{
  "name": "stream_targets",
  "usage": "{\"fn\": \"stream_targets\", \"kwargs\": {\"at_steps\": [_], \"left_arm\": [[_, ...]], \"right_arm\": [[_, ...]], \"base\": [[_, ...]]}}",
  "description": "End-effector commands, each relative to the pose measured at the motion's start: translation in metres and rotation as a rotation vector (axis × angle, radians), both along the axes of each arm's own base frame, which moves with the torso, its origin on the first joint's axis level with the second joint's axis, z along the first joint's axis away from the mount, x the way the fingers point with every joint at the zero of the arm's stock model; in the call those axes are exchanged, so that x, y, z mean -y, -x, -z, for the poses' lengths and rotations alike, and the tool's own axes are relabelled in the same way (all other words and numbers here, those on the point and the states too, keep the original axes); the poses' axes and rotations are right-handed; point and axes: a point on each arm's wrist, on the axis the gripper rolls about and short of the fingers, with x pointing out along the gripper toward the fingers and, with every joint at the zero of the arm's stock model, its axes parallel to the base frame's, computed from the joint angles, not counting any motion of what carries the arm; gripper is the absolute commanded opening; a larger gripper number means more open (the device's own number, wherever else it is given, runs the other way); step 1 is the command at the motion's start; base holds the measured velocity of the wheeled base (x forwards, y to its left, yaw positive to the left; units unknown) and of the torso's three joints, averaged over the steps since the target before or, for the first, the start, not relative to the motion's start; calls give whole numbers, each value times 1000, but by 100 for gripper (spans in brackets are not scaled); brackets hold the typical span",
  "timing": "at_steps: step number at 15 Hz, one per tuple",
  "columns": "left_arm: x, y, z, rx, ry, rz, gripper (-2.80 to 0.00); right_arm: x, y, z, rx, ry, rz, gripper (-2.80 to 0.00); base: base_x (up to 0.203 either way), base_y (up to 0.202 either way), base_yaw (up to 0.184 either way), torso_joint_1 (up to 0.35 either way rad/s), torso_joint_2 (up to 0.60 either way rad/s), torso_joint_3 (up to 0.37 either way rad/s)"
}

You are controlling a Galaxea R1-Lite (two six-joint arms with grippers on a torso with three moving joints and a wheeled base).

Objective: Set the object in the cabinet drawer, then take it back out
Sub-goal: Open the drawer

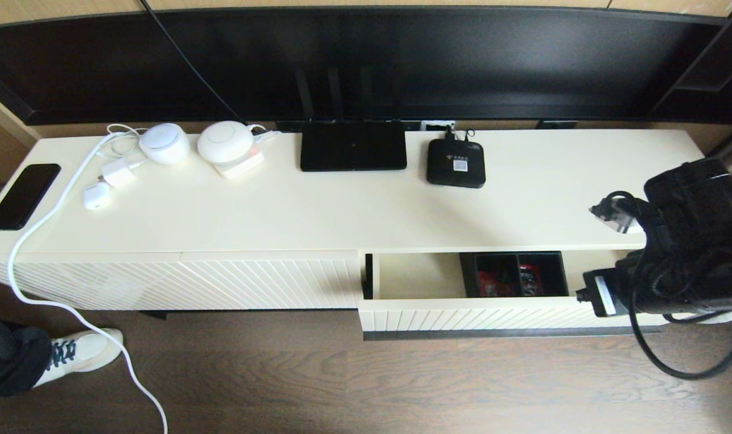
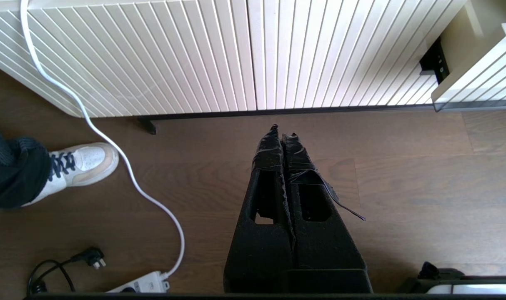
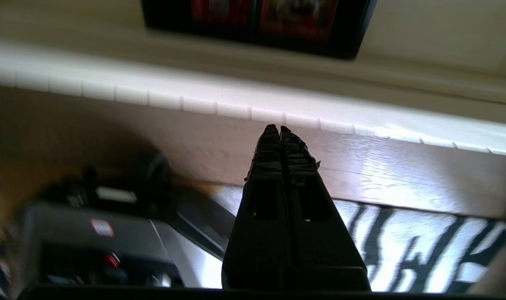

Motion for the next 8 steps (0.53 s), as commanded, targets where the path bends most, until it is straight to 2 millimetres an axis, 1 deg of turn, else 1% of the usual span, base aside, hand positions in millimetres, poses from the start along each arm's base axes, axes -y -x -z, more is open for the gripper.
{"fn": "stream_targets", "kwargs": {"at_steps": [1,2,4,8], "left_arm": [[0,0,0,-2,0,0,-280],[0,0,0,-3,0,0,-280],[0,0,0,-3,0,0,-280],[0,0,0,-3,0,0,-280]], "right_arm": [[-10,-25,15,-47,7,11,-280],[-12,-32,18,-50,9,13,-280],[-15,-46,17,-23,1,15,-280],[-19,-62,10,53,-8,14,-280]], "base": [[0,0,0,0,0,0],[0,0,0,0,0,0],[0,0,0,0,0,0],[0,0,0,0,0,0]]}}
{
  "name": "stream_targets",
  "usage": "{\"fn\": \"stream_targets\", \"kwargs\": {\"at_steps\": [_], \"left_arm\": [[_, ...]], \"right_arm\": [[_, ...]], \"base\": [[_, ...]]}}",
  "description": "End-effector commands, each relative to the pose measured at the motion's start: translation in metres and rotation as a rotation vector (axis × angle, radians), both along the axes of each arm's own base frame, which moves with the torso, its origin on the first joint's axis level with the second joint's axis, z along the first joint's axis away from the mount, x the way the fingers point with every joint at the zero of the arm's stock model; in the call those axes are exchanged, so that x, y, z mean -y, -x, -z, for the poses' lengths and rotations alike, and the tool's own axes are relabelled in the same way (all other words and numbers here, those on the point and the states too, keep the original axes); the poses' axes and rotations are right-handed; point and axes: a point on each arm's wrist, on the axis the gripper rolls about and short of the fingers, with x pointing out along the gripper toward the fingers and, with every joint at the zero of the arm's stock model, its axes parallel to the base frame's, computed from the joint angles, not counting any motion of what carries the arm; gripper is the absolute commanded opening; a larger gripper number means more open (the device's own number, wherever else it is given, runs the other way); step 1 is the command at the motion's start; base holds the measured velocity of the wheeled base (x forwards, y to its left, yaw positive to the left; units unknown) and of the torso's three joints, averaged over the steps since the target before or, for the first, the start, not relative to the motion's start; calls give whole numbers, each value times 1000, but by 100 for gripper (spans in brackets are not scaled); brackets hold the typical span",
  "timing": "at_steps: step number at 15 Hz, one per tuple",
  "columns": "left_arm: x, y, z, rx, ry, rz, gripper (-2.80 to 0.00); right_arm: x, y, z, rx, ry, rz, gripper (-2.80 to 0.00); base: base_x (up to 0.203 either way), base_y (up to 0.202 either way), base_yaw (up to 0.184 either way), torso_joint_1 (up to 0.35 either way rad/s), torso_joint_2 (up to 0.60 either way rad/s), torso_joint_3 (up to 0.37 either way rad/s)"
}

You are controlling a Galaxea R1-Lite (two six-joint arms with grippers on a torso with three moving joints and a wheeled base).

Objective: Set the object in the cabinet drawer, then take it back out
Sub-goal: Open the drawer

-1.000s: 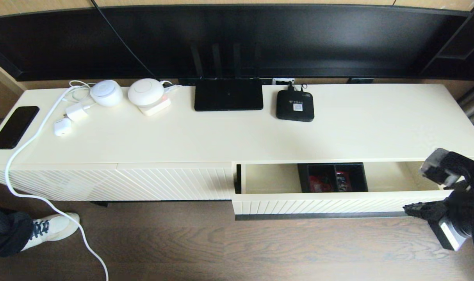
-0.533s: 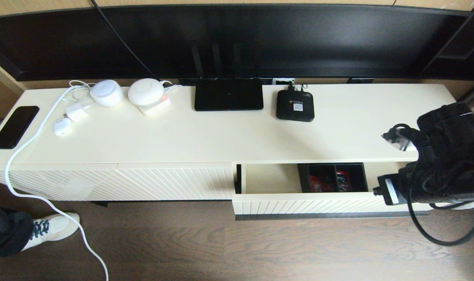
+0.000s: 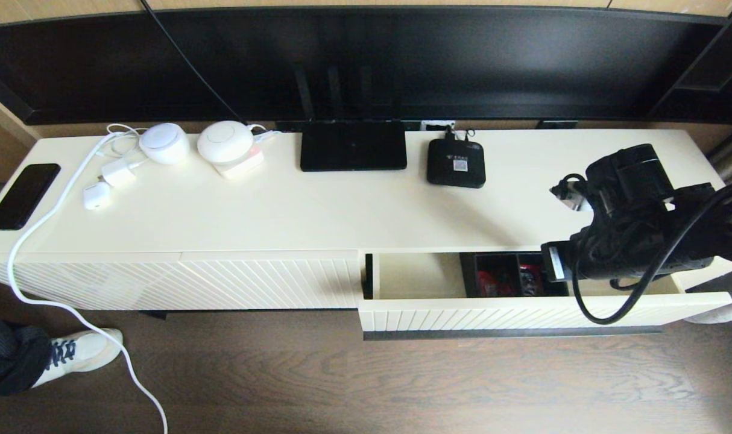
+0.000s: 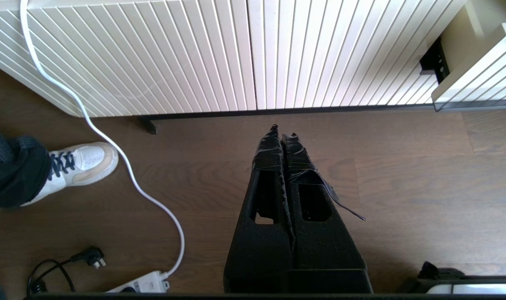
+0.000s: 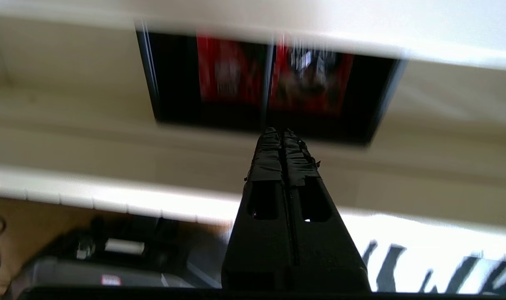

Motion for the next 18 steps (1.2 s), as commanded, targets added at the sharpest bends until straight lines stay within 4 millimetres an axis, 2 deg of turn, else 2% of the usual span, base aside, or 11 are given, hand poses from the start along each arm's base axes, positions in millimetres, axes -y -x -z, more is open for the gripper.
{"fn": "stream_targets", "kwargs": {"at_steps": [1,8,15,18], "left_arm": [[0,0,0,-1,0,0,-280],[0,0,0,-1,0,0,-280],[0,0,0,-1,0,0,-280],[0,0,0,-1,0,0,-280]], "right_arm": [[-2,-8,7,7,28,-4,-280],[-7,-32,29,81,91,36,-280],[-10,-40,45,72,114,18,-280],[-9,-37,47,46,123,18,-280]], "base": [[0,0,0,0,0,0],[0,0,0,0,0,0],[0,0,0,0,0,0],[0,0,0,0,0,0]]}}
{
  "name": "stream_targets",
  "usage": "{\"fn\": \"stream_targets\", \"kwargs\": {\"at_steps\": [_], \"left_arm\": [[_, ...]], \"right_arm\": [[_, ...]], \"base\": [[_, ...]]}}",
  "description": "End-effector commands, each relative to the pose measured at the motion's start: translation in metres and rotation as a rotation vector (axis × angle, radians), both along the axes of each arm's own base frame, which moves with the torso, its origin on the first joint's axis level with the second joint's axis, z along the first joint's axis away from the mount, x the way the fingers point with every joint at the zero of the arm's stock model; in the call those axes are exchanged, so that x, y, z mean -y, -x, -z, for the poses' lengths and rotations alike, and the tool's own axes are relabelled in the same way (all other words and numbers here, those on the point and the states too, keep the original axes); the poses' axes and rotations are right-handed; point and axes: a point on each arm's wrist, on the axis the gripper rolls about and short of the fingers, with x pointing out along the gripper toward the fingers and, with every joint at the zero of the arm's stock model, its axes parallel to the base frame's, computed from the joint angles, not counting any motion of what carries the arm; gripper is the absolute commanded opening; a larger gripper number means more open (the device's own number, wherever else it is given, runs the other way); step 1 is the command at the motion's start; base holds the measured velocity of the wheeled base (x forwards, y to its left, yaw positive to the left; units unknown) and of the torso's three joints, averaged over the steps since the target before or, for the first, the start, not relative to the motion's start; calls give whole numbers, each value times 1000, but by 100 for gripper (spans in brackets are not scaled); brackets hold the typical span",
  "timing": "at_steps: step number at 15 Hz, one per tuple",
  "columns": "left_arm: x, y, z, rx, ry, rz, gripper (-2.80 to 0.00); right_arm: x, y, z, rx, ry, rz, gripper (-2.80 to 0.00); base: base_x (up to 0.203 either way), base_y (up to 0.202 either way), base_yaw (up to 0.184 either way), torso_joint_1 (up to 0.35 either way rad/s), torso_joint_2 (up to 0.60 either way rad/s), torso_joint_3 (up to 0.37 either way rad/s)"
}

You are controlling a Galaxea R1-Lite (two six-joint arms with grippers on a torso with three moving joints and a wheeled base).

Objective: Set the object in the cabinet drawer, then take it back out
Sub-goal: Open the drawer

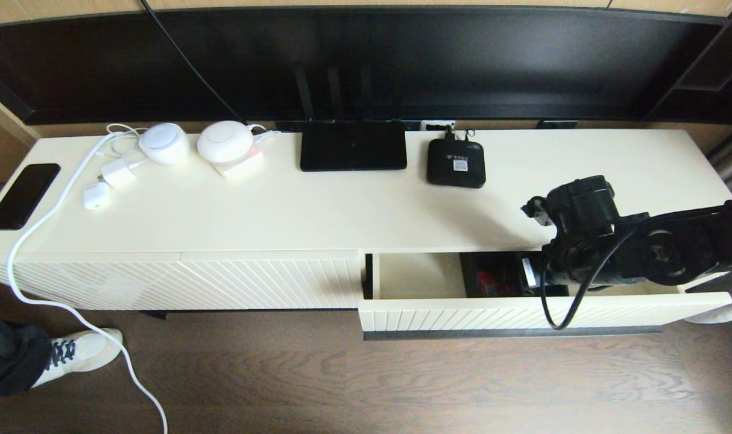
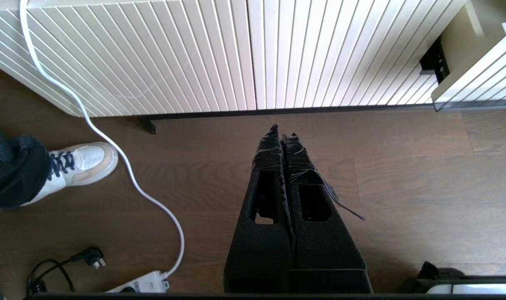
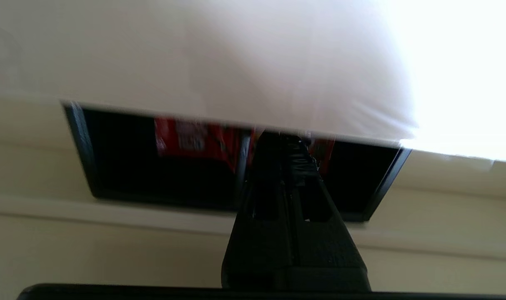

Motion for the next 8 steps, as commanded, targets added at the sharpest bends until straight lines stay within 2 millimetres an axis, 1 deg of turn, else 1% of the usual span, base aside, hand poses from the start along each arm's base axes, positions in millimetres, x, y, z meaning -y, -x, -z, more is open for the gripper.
{"fn": "stream_targets", "kwargs": {"at_steps": [1,4,6,8], "left_arm": [[0,0,0,-2,0,0,-280],[0,0,0,-2,0,0,-280],[0,0,0,-1,0,0,-280],[0,0,0,-1,0,0,-280]], "right_arm": [[1,3,0,-22,6,0,-280],[4,16,0,-138,40,10,-280],[5,21,-1,-176,49,13,-280],[4,24,-8,-180,36,24,-280]], "base": [[0,0,0,0,0,0],[0,0,0,0,0,0],[0,0,0,0,0,0],[0,0,0,0,0,0]]}}
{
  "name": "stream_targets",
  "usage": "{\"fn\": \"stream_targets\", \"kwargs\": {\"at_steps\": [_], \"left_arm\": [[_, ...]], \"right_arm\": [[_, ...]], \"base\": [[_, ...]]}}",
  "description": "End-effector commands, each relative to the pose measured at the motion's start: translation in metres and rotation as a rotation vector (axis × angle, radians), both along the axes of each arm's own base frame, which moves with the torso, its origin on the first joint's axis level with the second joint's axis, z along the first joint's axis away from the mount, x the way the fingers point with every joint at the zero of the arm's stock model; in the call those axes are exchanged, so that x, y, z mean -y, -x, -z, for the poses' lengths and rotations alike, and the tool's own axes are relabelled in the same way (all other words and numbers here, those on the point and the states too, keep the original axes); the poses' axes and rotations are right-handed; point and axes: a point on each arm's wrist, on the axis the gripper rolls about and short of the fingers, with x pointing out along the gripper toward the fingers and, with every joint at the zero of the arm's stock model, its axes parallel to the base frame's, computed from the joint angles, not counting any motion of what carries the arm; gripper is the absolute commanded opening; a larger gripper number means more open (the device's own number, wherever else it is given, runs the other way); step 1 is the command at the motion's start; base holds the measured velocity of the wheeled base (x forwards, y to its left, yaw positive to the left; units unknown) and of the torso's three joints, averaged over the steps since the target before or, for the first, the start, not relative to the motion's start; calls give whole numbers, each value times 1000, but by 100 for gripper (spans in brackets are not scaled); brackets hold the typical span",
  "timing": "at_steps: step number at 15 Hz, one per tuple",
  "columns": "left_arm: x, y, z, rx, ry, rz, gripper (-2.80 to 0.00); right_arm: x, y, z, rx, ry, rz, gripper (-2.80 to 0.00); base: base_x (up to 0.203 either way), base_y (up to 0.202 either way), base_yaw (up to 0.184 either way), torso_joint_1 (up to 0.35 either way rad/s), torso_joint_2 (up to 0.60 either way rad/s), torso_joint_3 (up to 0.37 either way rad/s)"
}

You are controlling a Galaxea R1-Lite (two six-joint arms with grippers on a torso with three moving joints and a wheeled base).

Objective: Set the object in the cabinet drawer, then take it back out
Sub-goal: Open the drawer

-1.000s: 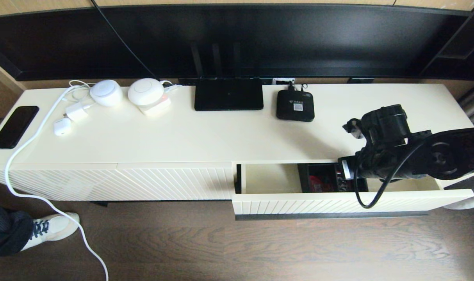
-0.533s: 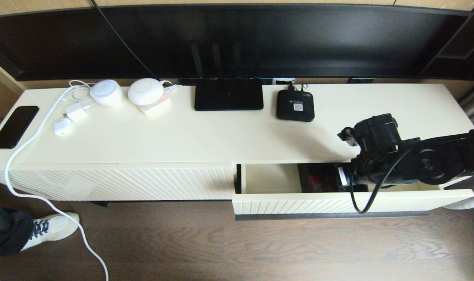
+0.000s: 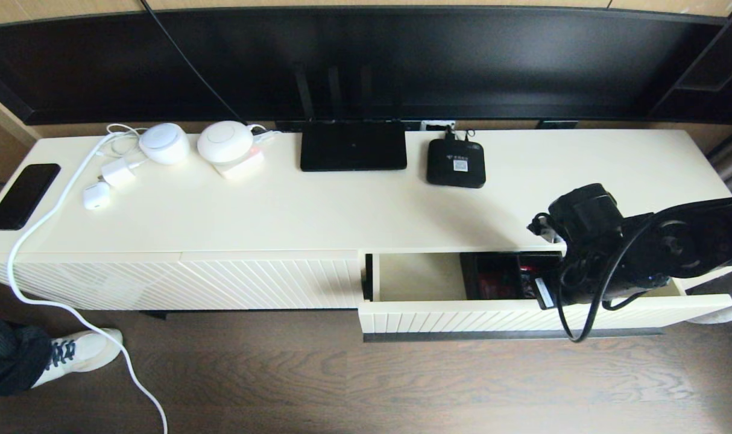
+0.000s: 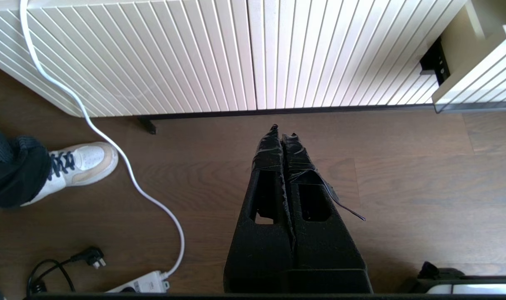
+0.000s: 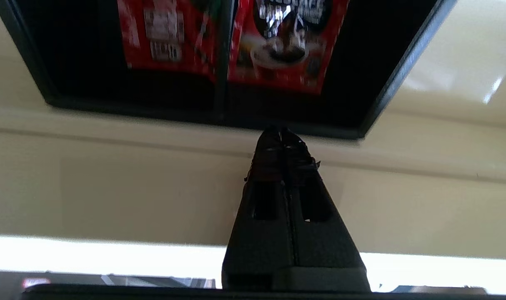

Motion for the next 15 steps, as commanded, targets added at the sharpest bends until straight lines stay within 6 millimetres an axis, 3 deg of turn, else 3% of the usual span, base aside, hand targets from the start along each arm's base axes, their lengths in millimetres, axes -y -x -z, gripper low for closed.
{"fn": "stream_targets", "kwargs": {"at_steps": [1,5,15], "left_arm": [[0,0,0,-1,0,0,-280],[0,0,0,-2,0,0,-280],[0,0,0,-1,0,0,-280]], "right_arm": [[-4,4,-12,8,-22,12,-280],[-10,17,-15,-74,-62,57,-280],[-14,29,32,-241,-62,139,-280]], "base": [[0,0,0,0,0,0],[0,0,0,0,0,0],[0,0,0,0,0,0]]}}
